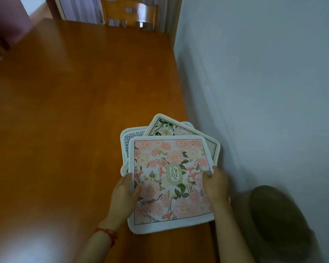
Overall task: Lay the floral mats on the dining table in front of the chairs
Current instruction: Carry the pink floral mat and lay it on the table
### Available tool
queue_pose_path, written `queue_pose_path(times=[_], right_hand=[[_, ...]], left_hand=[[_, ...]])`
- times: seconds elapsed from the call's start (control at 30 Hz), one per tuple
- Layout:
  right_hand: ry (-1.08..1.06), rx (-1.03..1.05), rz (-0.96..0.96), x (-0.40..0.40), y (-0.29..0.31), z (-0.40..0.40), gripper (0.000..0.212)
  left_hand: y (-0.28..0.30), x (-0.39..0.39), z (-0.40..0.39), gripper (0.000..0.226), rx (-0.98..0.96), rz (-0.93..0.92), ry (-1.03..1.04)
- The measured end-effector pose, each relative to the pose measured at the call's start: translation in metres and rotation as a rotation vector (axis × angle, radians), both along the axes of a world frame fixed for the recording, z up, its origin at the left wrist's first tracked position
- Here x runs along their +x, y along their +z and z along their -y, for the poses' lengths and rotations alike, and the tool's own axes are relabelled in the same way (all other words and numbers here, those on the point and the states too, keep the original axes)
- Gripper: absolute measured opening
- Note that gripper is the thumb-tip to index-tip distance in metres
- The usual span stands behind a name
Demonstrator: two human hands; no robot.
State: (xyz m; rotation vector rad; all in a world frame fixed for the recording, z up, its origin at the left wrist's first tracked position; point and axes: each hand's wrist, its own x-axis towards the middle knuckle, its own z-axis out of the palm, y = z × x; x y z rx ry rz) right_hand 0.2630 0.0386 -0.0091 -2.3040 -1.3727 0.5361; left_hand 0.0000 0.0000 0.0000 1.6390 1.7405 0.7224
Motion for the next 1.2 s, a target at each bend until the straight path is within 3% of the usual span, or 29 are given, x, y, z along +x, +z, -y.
queue_pose_path(times=[0.27,0.53,0.87,1.2], right_hand=[[-0.048,-0.015,0.043,0.006,-0.008,-0.010,0.030],[-0.114,0.006,0.027,0.006,-0.010,-0.015,0.028],[-0.289,0.038,-0.203,0.007,-0.005,-0.019,0.023],[-0.274,0.085,-0.294,-0.015,0.006,0.003,0.021]], left_hand=[[-0.005,0.002,-0.006,0.033,0.011,0.005,0.157],[0.001,0.004,-0.010,0.035,-0.030,0.147,0.323],[0.002,-0.007,-0.025,0.030,-0.123,0.256,0.387],[0.012,-0.029,-0.025,0.021,-0.065,0.263,0.405]])
